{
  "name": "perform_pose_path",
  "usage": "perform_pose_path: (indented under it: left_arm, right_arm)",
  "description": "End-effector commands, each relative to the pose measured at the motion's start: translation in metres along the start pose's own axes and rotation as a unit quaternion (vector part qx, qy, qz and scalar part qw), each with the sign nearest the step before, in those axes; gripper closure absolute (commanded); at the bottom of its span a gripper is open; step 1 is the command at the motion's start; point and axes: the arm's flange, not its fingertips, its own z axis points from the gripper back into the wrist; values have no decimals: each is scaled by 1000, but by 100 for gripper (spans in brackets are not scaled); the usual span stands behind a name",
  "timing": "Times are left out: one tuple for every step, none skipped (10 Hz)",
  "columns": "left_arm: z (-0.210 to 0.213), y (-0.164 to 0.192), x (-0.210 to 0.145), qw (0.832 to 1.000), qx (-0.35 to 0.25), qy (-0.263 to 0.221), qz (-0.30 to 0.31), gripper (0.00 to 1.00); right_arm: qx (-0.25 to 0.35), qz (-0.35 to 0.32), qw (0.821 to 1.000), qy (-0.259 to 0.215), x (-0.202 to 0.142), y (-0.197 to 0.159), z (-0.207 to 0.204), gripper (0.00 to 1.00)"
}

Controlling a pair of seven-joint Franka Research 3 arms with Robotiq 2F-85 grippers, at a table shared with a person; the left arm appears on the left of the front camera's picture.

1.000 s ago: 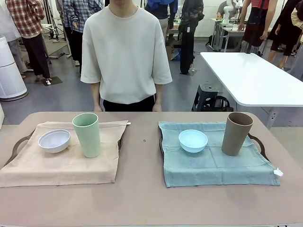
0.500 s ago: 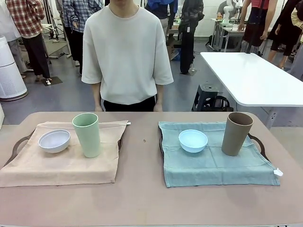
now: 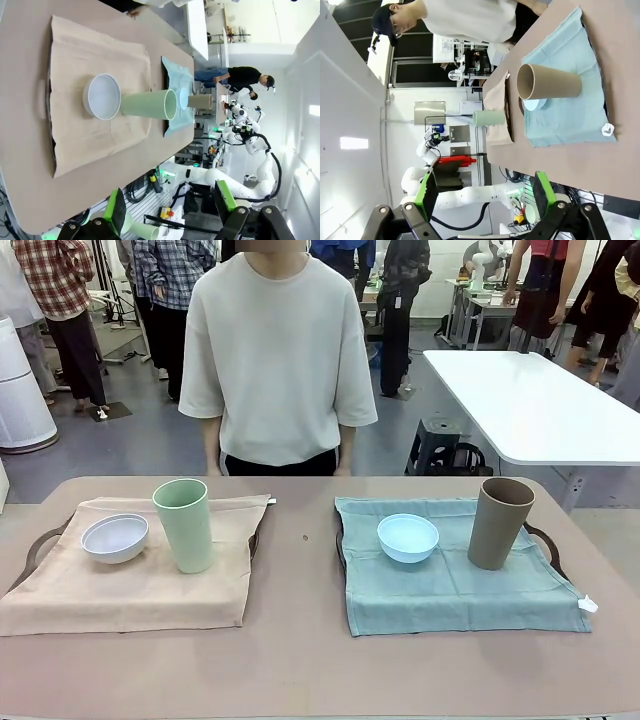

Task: Set up a tray with a mat and arrange the tableware.
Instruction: Place the Picnic Bowl and Reusable plastic cup back onto the Handle tray in front of the human's position.

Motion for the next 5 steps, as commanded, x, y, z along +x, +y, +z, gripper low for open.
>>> perform_pose_path:
  left_arm:
    - [1, -1, 0, 1000, -12, -2, 0, 6]
    - [1, -1, 0, 1000, -12, -2, 0, 6]
    - [1, -1, 0, 1000, -12, -2, 0, 6]
    - [1, -1, 0, 1000, -12, -2, 0, 6]
    - [1, -1, 0, 1000, -12, -2, 0, 6]
  right_arm:
    - [14, 10, 1000, -4, 2, -1, 3, 0]
    - [14, 10, 1000, -4, 2, -1, 3, 0]
    - [14, 10, 1000, -4, 2, -1, 3, 0]
    - [14, 10, 1000, -4, 2, -1, 3, 0]
    - [14, 10, 1000, -4, 2, -1, 3, 0]
